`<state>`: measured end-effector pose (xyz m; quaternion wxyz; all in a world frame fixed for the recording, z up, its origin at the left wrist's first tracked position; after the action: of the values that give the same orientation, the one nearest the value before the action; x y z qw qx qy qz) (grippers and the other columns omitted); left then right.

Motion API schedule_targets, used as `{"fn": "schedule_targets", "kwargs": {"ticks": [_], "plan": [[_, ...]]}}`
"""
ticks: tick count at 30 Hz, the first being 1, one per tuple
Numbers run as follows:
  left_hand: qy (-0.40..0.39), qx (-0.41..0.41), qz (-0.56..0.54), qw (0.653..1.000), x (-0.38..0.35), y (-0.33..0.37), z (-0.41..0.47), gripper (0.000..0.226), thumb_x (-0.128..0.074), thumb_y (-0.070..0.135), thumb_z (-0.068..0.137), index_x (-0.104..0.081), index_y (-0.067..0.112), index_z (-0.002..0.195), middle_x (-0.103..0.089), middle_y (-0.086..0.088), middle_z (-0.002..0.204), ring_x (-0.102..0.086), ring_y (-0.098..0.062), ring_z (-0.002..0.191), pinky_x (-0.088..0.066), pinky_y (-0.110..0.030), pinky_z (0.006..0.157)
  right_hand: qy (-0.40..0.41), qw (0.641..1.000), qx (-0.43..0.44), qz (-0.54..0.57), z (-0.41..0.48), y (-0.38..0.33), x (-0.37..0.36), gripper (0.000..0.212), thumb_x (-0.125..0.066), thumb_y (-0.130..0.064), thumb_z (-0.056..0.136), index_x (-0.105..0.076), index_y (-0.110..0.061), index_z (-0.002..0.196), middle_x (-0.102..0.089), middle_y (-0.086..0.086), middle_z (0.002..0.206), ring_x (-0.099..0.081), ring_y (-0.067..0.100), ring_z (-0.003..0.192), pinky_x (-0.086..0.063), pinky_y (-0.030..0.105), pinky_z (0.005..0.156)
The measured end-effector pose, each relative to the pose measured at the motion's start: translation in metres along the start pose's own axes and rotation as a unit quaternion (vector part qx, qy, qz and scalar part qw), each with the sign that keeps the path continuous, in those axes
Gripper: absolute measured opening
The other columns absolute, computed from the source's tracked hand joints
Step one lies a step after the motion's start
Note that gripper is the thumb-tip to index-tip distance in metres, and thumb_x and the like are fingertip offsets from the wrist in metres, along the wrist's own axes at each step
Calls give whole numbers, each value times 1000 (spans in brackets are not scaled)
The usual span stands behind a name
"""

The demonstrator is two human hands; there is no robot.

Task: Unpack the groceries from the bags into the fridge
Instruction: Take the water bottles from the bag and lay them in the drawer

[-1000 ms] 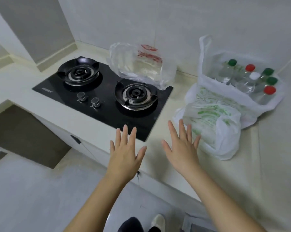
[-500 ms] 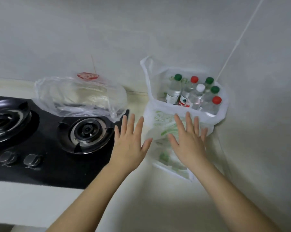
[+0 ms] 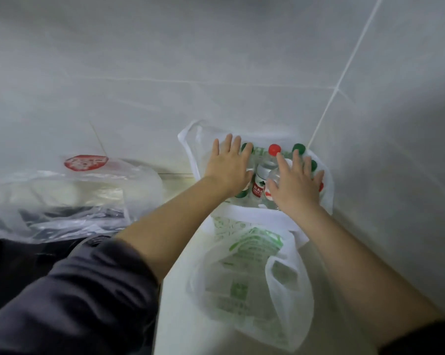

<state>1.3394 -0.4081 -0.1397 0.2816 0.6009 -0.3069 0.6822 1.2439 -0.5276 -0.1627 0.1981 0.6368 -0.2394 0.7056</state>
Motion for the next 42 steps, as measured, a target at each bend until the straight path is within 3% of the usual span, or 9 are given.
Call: {"fn": "schedule_targets", "kwargs": {"ticks": [4,7,10,12,16,23,28,35,42], "plan": [[-42,-2,26,999,-17,-3,45,63,-35,38,101,-8,17,154,-6,-14,161,-13,-33,146,-20,-51,116,-42,998,-50,-10,18,23,-13,66,-45,-46,97,-13,-32,153,1,7,163,-3,42,147,-20,67,111],[-68,-15,19,997,-30,1,67,60,-36,33,101,-10,19,154,-14,-12,159,-30,-32,139,-26,-48,111,-43,998,-44,-4,20,33,-19,71,-48,-41,96,-7,-33,153,2,7,163,-15,42,144,-34,59,106],[-67,-18,-22,997,-37,6,81,52,-44,23,100,-24,15,147,-32,-14,145,-47,-33,122,-42,-41,88,-17,1000,-15,-13,20,36,-20,73,-51,-35,96,-7,-32,154,0,9,163,-37,40,132,-45,46,95],[-66,-6,-55,996,-42,7,87,48,-48,14,98,-29,11,141,-33,-16,140,-53,-33,111,-41,-37,72,-2,1000,-5,-7,20,42,-20,72,-54,-26,95,-12,-31,154,-5,10,162,-42,39,127,-46,43,92],[-63,27,-53,996,-47,9,89,41,-46,4,96,-33,8,135,-31,-16,137,-61,-35,98,-40,-35,65,38,999,-29,0,20,62,-15,62,-58,-17,90,-32,-22,146,-29,14,142,-50,35,113,-47,41,85],[-57,53,-54,996,-42,3,80,34,-45,30,101,-37,10,127,-52,-13,120,-61,-33,100,-40,-36,66,22,997,-45,-51,14,65,-14,40,-42,-32,98,-38,-19,135,-47,15,113,-57,35,96,-36,33,66],[-32,40,-60,997,-33,-3,59,37,-48,42,97,-42,10,116,-61,-7,99,-49,-24,77,-38,-33,62,26,995,-49,-80,16,72,-6,33,-40,-40,97,-55,-14,110,-62,9,89,-59,30,81,-37,29,65],[125,55,-145,980,18,-13,25,24,-49,34,95,-45,10,97,-60,-9,83,-50,-27,67,-35,-32,56,146,985,-6,91,-1,66,24,27,-60,-36,86,-54,-12,75,-46,0,59,-50,30,60,-30,29,55],[320,67,-232,916,142,-27,-51,20,-56,32,86,-52,12,85,-46,4,60,-52,-27,63,-39,-31,56,325,902,88,272,-29,17,153,22,-64,-35,81,-61,-14,75,-53,0,66,-49,26,65,-37,30,60]]}}
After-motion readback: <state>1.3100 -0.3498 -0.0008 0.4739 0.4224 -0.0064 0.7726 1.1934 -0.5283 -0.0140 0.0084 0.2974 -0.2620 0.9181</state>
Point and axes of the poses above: each hand's wrist, its own z-axis towards the middle knuckle, its own x-axis out of the back of the hand, y = z × x, the point moved 5 cm from there along z, towards the middle knuckle
